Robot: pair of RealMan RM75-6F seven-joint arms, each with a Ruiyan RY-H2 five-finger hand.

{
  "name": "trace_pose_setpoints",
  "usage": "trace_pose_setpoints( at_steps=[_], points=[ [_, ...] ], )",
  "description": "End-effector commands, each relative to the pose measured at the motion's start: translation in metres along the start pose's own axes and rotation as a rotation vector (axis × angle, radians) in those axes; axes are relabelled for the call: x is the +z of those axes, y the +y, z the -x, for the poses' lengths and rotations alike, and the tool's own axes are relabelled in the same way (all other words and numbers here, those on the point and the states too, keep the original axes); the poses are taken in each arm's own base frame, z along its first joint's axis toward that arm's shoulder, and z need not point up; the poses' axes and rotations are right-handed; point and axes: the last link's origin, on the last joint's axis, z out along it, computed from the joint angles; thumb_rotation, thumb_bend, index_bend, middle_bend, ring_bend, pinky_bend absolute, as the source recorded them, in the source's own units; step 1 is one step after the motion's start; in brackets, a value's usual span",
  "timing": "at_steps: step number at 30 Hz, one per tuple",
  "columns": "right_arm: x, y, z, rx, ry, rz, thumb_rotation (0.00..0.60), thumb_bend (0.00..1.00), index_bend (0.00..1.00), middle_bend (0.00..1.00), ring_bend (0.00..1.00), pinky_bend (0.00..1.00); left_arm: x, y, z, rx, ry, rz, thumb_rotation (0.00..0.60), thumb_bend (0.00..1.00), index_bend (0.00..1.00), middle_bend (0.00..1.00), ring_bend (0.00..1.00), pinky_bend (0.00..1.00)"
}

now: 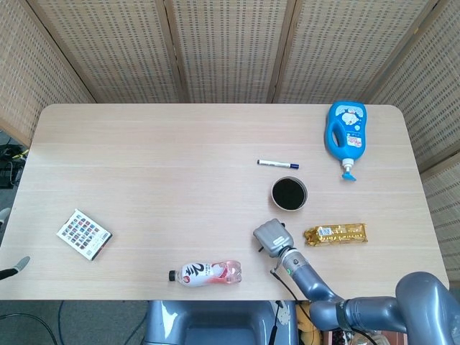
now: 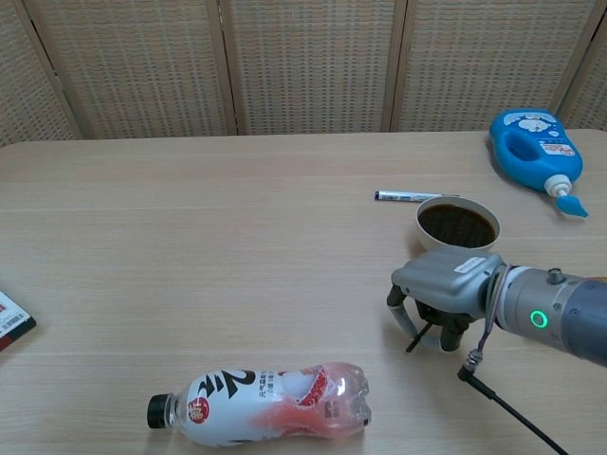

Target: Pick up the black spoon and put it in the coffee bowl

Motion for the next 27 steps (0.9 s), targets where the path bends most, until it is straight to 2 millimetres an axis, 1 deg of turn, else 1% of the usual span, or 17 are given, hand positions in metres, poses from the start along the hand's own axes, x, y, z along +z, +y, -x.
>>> trace_pose_setpoints(
  at_steps=[1,2,4,11,17,27],
  points=[
    [-0.002,0.002,-0.005,0.009,0.01,-0.002,0.6,0.67,0.63,0.99,1.0,1.0,0.0,0.0,0.0,0.0,0.001,-0.001,0.6,0.18,0.0,0.0,0.0,0.0],
    [-0.002,0.002,-0.006,0.013,0.011,-0.003,0.6,0.67,0.63,0.99,1.0,1.0,0.0,0.0,0.0,0.0,0.002,-0.001,0.6,0.18,0.0,0.0,0.0,0.0],
    [-0.005,0.003,-0.016,0.077,0.017,-0.008,0.6,0.67,0.63,0.99,1.0,1.0,0.0,-0.001,-0.001,0.001,0.003,-0.003,0.6,0.18,0.0,0.0,0.0,0.0],
    [-0.013,0.013,-0.043,0.185,0.014,-0.029,0.6,0.68,0.64,0.99,1.0,1.0,0.0,0.0,0.0,-0.002,-0.001,0.001,0.6,0.18,0.0,0.0,0.0,0.0],
    [-0.016,0.018,-0.055,0.251,-0.004,-0.035,0.6,0.69,0.64,0.99,1.0,1.0,0.0,0.0,0.0,-0.002,-0.002,0.001,0.6,0.18,0.0,0.0,0.0,0.0],
    [-0.017,0.032,-0.087,0.419,-0.029,-0.049,0.6,0.69,0.65,0.99,1.0,1.0,0.0,0.0,-0.001,0.001,-0.003,-0.001,0.6,0.18,0.0,0.0,0.0,0.0]
  ],
)
